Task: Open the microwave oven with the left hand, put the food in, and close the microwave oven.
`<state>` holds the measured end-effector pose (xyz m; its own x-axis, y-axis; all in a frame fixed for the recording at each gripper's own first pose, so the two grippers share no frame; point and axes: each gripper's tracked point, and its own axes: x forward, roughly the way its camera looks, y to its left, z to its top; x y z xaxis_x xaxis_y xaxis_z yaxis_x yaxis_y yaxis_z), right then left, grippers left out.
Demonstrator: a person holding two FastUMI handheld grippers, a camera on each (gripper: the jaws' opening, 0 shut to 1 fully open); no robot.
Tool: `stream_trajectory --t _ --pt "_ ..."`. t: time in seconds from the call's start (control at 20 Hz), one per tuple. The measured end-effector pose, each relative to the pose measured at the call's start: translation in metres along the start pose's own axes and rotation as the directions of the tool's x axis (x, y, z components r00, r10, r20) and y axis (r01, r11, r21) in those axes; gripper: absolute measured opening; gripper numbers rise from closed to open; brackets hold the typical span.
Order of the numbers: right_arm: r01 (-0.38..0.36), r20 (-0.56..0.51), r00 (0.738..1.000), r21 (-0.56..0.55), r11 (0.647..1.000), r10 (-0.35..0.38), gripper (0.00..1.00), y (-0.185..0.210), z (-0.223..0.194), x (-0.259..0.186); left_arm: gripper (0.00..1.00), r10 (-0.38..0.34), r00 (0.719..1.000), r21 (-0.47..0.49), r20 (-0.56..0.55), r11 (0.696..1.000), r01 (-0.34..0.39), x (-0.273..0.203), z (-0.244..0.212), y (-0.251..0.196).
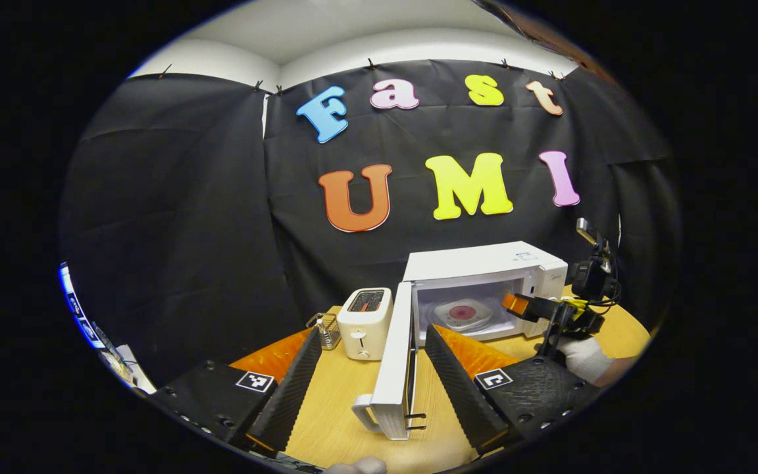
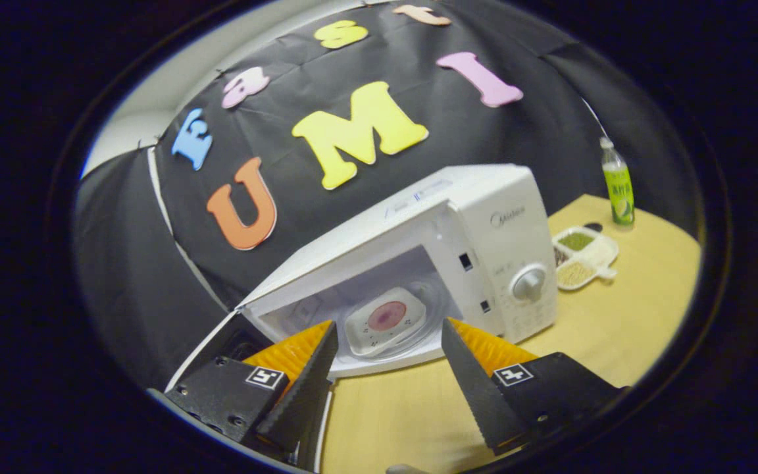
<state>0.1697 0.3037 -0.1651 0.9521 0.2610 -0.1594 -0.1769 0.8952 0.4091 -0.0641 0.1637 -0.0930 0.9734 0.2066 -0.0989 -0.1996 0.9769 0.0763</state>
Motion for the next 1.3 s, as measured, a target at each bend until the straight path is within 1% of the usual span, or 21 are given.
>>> stream_trajectory --t 0.05,0.1,0.15,0.25,0.35,0.4,0.5,0.55,0.6,0.65,0.7,0.75,0.8,0.85,0.9,1.0,1.05,1.1,1.15,1.25,1.3 --pt "-0.006 -0.004 1.0 -0.071 0.997 0.005 0.89 -0.006 0.01 -0.016 0.95 -0.013 1.0 -0.005 0.003 1.0 0.013 0.001 0.002 -0.003" --pt "0.003 -0.009 1.0 -0.133 0.991 -0.004 0.9 -0.016 0.02 -0.033 0.95 -0.023 1.0 -0.007 0.009 1.0 0.023 0.001 0.003 -0.004" --pt "0.007 -0.01 1.0 -0.172 0.985 -0.009 1.0 -0.025 0.03 -0.05 0.95 -0.026 1.0 -0.005 0.014 1.0 0.026 0.001 0.005 -0.004" --pt "0.025 -0.013 0.999 -0.236 0.971 -0.029 1.0 -0.046 0.043 -0.087 0.95 -0.034 0.999 -0.014 0.012 0.999 0.034 0.005 0.007 -0.004" --pt "0.08 -0.003 0.996 -0.29 0.954 -0.085 1.0 -0.075 0.057 -0.12 0.95 -0.045 0.999 -0.02 0.026 0.999 0.046 0.008 0.014 -0.007" --pt "0.114 0.006 0.993 -0.3 0.947 -0.117 0.9 -0.089 0.064 -0.134 0.95 -0.051 0.998 -0.021 0.035 0.998 0.052 0.011 0.018 -0.01" --pt "0.157 0.026 0.987 -0.297 0.942 -0.156 0.9 -0.108 0.081 -0.158 0.95 -0.064 0.997 -0.028 0.049 0.997 0.066 0.017 0.022 -0.013" --pt "0.172 0.034 0.985 -0.301 0.938 -0.17 1.0 -0.116 0.089 -0.168 0.89 -0.062 0.997 -0.029 0.054 0.998 0.064 0.02 0.022 -0.011" --pt "0.187 0.044 0.982 -0.311 0.932 -0.183 1.0 -0.122 0.099 -0.176 0.95 -0.056 0.997 -0.029 0.057 0.998 0.058 0.023 0.022 -0.009" --pt "0.203 0.062 0.979 -0.317 0.926 -0.194 1.0 -0.128 0.109 -0.185 0.95 -0.055 0.997 -0.029 0.057 0.998 0.056 0.026 0.019 -0.008" --pt "0.216 0.085 0.976 -0.319 0.923 -0.199 0.91 -0.132 0.122 -0.193 0.95 -0.057 0.996 -0.026 0.062 0.998 0.058 0.029 0.018 -0.007" --pt "0.225 0.105 0.974 -0.321 0.92 -0.201 1.0 -0.134 0.131 -0.2 0.93 -0.043 0.997 -0.021 0.062 0.999 0.044 0.032 0.015 -0.003" --pt "0.237 0.115 0.971 -0.326 0.915 -0.21 1.0 -0.138 0.14 -0.205 0.82 -0.048 0.998 -0.024 0.048 0.999 0.049 0.036 0.01 -0.001" --pt "0.244 0.12 0.969 -0.33 0.912 -0.216 0.91 -0.141 0.146 -0.209 0.68 -0.022 0.999 -0.03 0.044 0.999 0.024 0.039 0.003 0.005" --pt "0.246 0.124 0.968 -0.33 0.911 -0.217 1.0 -0.142 0.149 -0.213 0.54 -0.015 0.999 -0.037 0.04 0.999 0.017 0.043 0.0 0.008" --pt "0.226 0.107 0.974 -0.335 0.915 -0.201 1.0 -0.138 0.148 -0.215 0.27 -0.035 0.998 -0.046 0.042 0.998 0.037 0.051 -0.014 0.014" --pt "0.228 0.092 0.974 -0.341 0.912 -0.209 1.0 -0.142 0.144 -0.216 0.06 -0.019 1.0 -0.048 0.012 0.999 0.02 0.053 -0.029 0.023" --pt "0.229 0.075 0.973 -0.345 0.91 -0.217 0.92 -0.143 0.14 -0.217 0.06 0.006 1.0 -0.045 -0.003 0.999 -0.006 0.056 -0.042 0.038" --pt "0.23 0.064 0.973 -0.341 0.912 -0.221 1.0 -0.144 0.138 -0.219 0.02 -0.003 1.0 -0.055 -0.015 0.998 0.002 0.061 -0.056 0.043" --pt "0.234 0.051 0.972 -0.313 0.921 -0.23 1.0 -0.143 0.134 -0.224 0.0 -0.014 0.999 -0.057 -0.049 0.998 0.011 0.061 -0.08 0.051" --pt "0.236 0.05 0.971 -0.3 0.924 -0.232 0.92 -0.143 0.133 -0.226 0.0 -0.017 0.997 -0.055 -0.075 0.998 0.013 0.061 -0.094 0.054"
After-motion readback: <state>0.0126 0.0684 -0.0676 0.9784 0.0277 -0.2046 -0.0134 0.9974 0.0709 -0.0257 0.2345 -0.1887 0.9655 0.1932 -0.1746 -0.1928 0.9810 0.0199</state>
